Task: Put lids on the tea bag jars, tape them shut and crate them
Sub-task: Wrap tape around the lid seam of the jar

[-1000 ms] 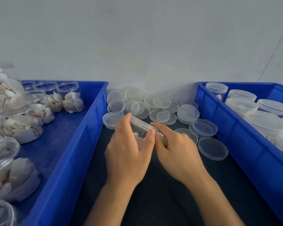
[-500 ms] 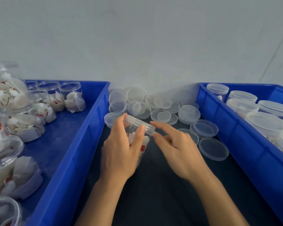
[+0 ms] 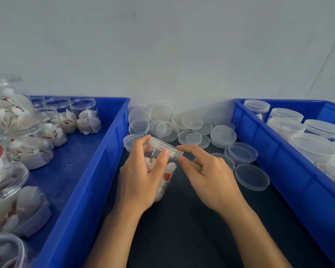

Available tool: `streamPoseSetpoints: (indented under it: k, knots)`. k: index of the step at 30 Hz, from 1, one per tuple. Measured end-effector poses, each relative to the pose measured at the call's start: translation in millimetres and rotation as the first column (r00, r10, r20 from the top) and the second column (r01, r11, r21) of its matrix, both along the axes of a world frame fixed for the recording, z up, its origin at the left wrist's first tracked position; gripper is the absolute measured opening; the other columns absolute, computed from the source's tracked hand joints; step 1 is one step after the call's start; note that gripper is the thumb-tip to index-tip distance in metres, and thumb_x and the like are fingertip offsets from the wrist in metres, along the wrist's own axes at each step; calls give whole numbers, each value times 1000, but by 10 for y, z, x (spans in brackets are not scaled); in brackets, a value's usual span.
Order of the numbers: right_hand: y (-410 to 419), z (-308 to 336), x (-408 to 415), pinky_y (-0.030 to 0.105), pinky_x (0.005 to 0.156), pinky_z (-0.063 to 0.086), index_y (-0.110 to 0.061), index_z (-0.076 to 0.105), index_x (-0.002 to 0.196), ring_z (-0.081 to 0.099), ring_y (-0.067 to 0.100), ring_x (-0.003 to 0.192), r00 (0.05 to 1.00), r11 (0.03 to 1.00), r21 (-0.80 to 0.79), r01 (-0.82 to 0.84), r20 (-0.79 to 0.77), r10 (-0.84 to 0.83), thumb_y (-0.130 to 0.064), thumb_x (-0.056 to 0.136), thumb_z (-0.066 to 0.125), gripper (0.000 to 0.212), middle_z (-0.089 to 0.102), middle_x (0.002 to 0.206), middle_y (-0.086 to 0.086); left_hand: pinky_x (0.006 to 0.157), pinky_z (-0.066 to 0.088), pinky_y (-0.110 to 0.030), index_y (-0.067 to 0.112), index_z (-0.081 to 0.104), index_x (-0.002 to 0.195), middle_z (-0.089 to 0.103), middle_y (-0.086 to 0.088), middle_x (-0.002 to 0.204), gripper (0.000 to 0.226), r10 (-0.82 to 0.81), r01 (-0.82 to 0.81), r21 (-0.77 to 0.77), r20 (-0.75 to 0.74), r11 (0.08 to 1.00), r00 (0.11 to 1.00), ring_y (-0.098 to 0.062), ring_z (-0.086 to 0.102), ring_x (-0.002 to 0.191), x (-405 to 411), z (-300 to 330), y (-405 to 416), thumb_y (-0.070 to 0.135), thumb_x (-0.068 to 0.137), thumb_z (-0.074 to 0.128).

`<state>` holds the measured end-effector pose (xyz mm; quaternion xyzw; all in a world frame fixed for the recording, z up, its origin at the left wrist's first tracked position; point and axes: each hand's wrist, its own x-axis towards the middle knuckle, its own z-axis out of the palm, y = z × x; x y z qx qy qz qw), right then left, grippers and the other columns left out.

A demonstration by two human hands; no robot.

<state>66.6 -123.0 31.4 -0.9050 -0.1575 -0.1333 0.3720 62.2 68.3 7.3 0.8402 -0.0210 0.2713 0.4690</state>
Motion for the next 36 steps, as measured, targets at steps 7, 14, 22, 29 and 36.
streamPoseSetpoints:
  k: [7,14,22,29,36]
  knots:
    - [52,-46,10,33,65,46,-54,54,133,58,13,65,1000,1000,9,4,-4,-4,-56,103,51,31,58,63,-5,81,47,-15,52,37,143,56,23,134,69,-2,1,-42,-36,999,999,11,57,109,-9,4,26,86,83,43]
    - [79,-58,-10,33,64,45,-54,50,141,58,11,64,999,998,-55,36,2,-36,-62,101,41,42,59,63,-24,60,46,-7,45,41,133,57,28,116,75,61,-58,111,-18,992,998,24,54,99,-42,110,-66,93,75,51]
    - [11,-13,-8,31,59,34,-42,49,128,58,12,65,1000,999,51,4,-31,-2,-40,106,48,22,63,70,-4,61,33,-10,34,42,138,53,19,123,73,124,-116,191,-28,975,992,0,53,89,-28,94,-91,84,84,41]
    - [93,39,-32,44,71,53,-35,52,140,55,18,60,996,984,-164,66,77,-54,-40,107,45,34,49,55,-9,72,44,-13,31,48,140,59,16,128,77,28,-19,114,-75,993,997,-2,60,105,3,64,50,87,88,40]
    - [125,50,-30,44,76,54,-39,46,147,64,21,75,996,965,-257,60,74,-43,-48,108,34,41,42,58,-17,83,57,-27,41,56,131,65,20,120,65,-38,38,-5,-74,999,997,1,65,109,12,37,106,86,86,44]
